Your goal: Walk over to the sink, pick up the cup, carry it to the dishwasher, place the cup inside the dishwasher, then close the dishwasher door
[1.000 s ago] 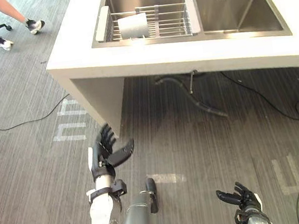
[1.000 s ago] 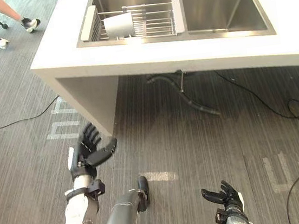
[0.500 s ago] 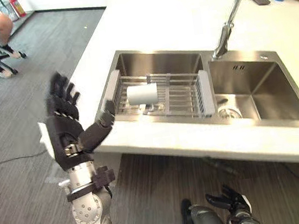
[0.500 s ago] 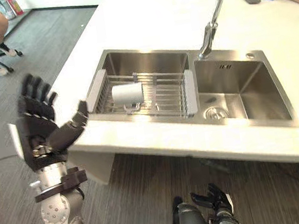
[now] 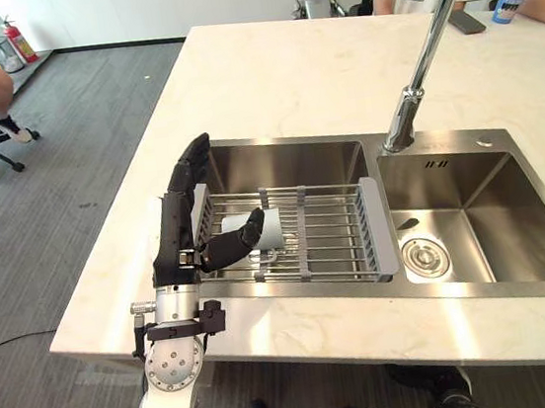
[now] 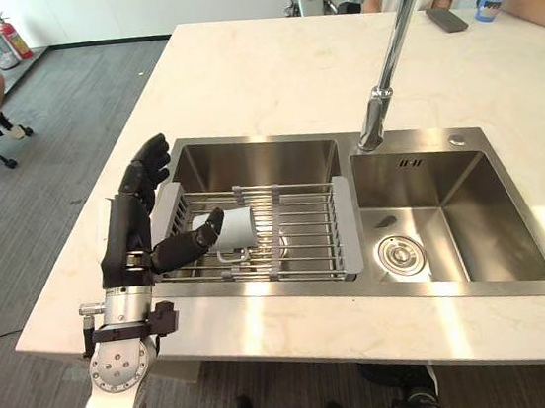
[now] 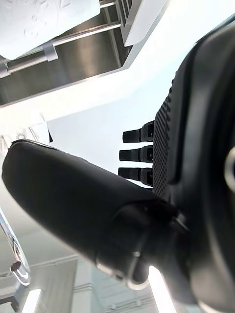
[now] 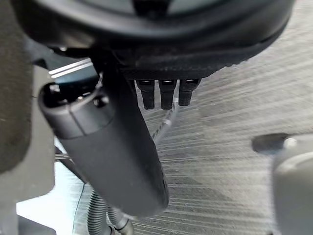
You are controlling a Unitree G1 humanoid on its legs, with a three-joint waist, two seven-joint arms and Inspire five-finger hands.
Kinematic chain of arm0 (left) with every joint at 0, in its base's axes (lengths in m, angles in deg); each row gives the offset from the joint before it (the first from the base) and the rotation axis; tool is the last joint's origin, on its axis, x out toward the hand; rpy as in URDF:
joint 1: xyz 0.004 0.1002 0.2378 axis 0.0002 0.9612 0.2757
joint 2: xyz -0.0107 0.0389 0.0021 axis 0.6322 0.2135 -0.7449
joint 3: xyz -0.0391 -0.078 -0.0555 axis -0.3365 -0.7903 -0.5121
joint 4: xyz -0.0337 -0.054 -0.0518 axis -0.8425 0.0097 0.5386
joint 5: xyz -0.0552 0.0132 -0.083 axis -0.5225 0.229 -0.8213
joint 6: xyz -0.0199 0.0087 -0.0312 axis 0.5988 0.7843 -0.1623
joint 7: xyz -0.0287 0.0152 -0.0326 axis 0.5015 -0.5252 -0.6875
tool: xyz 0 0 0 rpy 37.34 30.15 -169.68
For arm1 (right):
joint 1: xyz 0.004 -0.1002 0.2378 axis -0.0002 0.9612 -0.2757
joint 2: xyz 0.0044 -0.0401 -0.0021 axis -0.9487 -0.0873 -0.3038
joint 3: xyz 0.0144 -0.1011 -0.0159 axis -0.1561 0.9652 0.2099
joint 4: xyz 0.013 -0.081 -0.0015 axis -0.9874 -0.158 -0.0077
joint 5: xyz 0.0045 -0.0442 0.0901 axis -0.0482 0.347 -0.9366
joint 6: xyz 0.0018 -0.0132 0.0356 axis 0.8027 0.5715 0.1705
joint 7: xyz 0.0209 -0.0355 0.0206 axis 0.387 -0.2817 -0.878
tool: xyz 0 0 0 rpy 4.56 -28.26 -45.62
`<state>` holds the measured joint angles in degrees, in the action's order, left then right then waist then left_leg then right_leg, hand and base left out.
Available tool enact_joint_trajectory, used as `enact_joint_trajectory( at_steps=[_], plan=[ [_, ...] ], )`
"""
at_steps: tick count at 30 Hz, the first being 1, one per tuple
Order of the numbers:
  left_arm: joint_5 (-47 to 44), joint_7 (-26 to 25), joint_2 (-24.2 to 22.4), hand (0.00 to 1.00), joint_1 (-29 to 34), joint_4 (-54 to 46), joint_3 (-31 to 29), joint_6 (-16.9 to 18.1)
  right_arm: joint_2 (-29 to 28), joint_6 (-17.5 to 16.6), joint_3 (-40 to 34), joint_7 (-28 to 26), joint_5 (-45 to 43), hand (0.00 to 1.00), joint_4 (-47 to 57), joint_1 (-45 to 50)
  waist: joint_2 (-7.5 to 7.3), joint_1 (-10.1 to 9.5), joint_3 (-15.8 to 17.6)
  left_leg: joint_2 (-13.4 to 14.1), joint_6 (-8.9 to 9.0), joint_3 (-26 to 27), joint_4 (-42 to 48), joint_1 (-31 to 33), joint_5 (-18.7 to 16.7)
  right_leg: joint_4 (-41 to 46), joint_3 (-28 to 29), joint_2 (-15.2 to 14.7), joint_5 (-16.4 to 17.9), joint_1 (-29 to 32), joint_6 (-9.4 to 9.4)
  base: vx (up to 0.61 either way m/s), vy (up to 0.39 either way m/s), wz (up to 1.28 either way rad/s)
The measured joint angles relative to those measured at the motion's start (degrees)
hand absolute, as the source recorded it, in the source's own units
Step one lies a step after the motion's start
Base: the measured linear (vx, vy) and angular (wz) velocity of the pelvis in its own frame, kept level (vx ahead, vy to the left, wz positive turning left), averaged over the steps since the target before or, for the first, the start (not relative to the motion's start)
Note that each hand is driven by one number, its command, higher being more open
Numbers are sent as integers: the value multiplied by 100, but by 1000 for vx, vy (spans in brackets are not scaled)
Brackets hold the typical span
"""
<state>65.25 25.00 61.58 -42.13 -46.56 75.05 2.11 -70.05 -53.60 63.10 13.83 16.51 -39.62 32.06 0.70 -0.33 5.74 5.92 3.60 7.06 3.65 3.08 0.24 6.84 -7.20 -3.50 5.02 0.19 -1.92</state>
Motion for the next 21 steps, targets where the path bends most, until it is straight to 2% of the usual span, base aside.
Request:
enact_joint_trajectory(
  at_steps=[5,15,21],
  plan=[
    [602,241,376,90,-45,255,35,3,-25,19,7,-142,0,90,-67,22,18,107,-31,-109,-33,140,-527,-359,191,-150,102,-47,-48,-107,-79,24,47,-11],
    [1494,463,792,90,-136,1111,36,-179,19,39,12,-246,15,90,-80,-42,23,249,-69,-111,-31,233,-851,-458,312,-397,194,5,-174,-102,-103,8,3,-5],
    [1979,466,849,90,-617,1848,40,-429,29,64,78,-328,14,90,-76,-69,29,279,-73,-120,-38,287,-858,-462,317,-450,246,4,-226,-98,-101,10,5,-4]
  ],
)
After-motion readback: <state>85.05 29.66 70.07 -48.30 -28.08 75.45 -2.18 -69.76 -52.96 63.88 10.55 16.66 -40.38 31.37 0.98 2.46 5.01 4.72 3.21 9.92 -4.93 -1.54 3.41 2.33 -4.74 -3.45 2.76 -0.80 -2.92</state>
